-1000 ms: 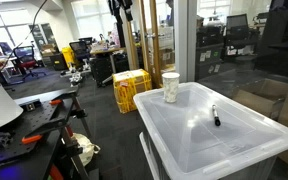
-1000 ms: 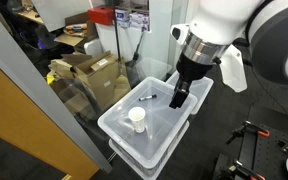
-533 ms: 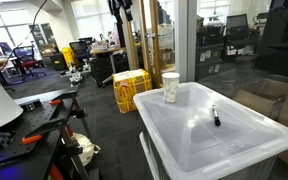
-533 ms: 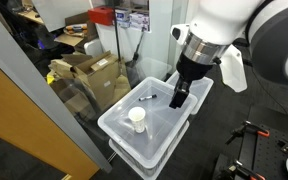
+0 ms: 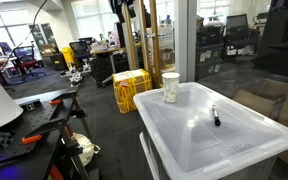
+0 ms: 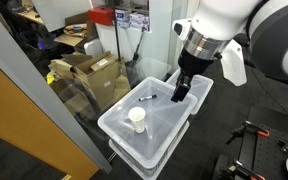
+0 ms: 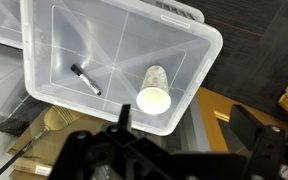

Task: Pick up the pen from the top of the large container and put it in the white cup.

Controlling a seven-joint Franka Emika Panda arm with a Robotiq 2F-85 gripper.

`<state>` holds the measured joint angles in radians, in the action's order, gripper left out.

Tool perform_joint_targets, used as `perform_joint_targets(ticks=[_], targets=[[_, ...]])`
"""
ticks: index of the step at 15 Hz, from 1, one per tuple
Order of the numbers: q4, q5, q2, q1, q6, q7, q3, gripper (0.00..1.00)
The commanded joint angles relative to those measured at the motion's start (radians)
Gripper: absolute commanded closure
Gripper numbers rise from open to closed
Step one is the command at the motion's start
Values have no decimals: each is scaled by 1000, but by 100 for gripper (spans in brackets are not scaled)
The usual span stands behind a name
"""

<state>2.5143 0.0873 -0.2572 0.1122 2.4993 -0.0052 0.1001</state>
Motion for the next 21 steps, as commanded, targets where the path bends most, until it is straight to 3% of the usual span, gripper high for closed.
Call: perform_joint_targets(ticks=[1, 12, 17, 21], targets=[[19, 48, -64, -35, -6, -93, -38, 0], [-8, 22, -97, -74, -7, -735, -331, 0], [-26, -9, -40, -91, 38, -938, -403, 0], [-34, -45, 37, -98, 109, -1007, -408, 0]])
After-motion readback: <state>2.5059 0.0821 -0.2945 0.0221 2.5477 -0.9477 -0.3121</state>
